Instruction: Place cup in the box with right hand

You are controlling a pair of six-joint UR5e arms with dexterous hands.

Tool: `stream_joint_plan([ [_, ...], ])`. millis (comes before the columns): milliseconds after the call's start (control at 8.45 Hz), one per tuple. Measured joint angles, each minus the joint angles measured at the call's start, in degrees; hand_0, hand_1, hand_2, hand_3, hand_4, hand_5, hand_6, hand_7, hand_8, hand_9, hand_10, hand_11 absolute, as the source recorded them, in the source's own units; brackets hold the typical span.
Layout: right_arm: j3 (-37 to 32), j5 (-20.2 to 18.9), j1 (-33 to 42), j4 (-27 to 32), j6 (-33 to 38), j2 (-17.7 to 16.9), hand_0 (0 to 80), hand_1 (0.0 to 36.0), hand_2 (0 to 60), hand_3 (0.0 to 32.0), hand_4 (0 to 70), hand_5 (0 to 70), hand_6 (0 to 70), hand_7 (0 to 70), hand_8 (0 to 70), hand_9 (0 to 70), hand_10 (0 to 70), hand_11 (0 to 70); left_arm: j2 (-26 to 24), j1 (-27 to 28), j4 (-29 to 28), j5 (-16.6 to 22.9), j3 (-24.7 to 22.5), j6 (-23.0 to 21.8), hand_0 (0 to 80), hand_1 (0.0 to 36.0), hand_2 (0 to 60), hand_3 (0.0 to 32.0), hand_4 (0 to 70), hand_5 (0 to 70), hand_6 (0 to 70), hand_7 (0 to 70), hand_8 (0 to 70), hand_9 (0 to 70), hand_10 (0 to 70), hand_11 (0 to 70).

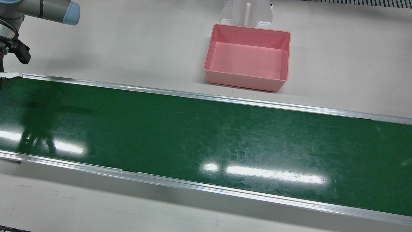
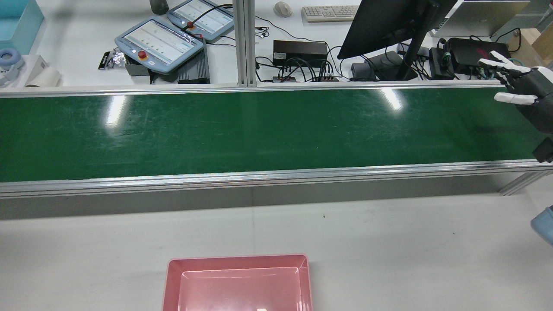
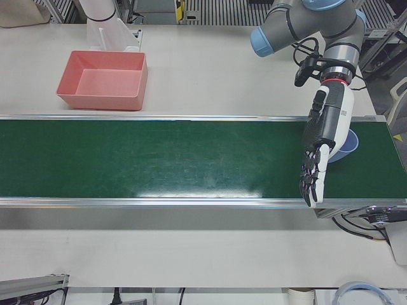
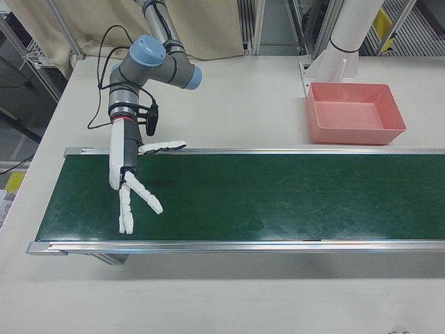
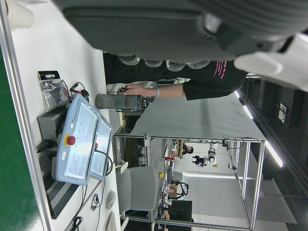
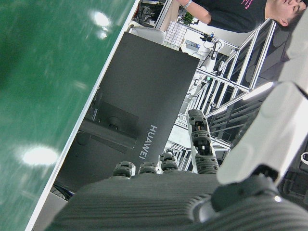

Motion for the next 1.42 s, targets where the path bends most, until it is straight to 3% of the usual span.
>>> stream_joint_plan([
  [118,0.0,0.0,0.0,0.0,0.0,-0.1,46.9,6.0,0.0,0.0,11.4,3.5,3.3,7.4,0.8,3.6,2.7,5.2,0.0,0.0,0.0,0.0,0.0,0.0,0.0,0.0,0.0,0.0,0.0,0.0,0.0,0.0,0.0,0.0,0.0,0.0],
  [473,0.0,0.1,-0.1,0.1,-0.1,-0.7,45.5,8.2,7.2,0.0,8.6,3.4,3.4,8.0,0.5,3.4,2.2,4.6,0.0,0.0,0.0,0.0,0.0,0.0,0.0,0.0,0.0,0.0,0.0,0.0,0.0,0.0,0.0,0.0,0.0,0.0],
  [591,0.0,0.1,-0.2,0.6,-0.1,-0.8,46.7,7.0,2.5,0.0,11.5,3.5,3.5,8.6,0.6,3.5,2.2,4.5,0.0,0.0,-0.1,0.0,0.0,0.0,0.0,0.0,0.0,0.0,0.0,0.0,0.0,0.0,0.0,0.0,0.0,0.0],
  [828,-0.1,0.1,-0.2,1.4,-0.2,-0.9,47.1,6.0,0.0,0.0,13.7,3.3,3.6,9.2,0.6,3.7,2.0,4.2,0.0,0.0,0.0,0.0,0.0,0.0,0.0,0.0,0.0,0.0,0.0,0.0,0.0,0.0,0.0,0.0,0.0,0.0],
  [1301,-0.1,0.1,-0.2,1.5,-0.3,-1.0,45.8,8.1,5.8,0.0,11.6,3.3,3.8,10.2,0.8,4.2,2.0,4.2,0.0,0.0,0.0,0.0,0.0,0.0,0.0,0.0,0.0,0.0,0.0,0.0,0.0,0.0,0.0,0.0,0.0,0.0],
  [1419,-0.1,0.1,-0.2,1.5,-0.3,-1.0,46.3,7.1,2.9,0.0,12.5,3.3,3.7,10.0,0.7,4.0,2.0,4.1,0.0,0.0,0.0,0.1,0.0,0.0,0.0,0.0,0.0,0.0,0.0,0.0,0.0,0.0,0.0,0.0,0.0,0.0],
])
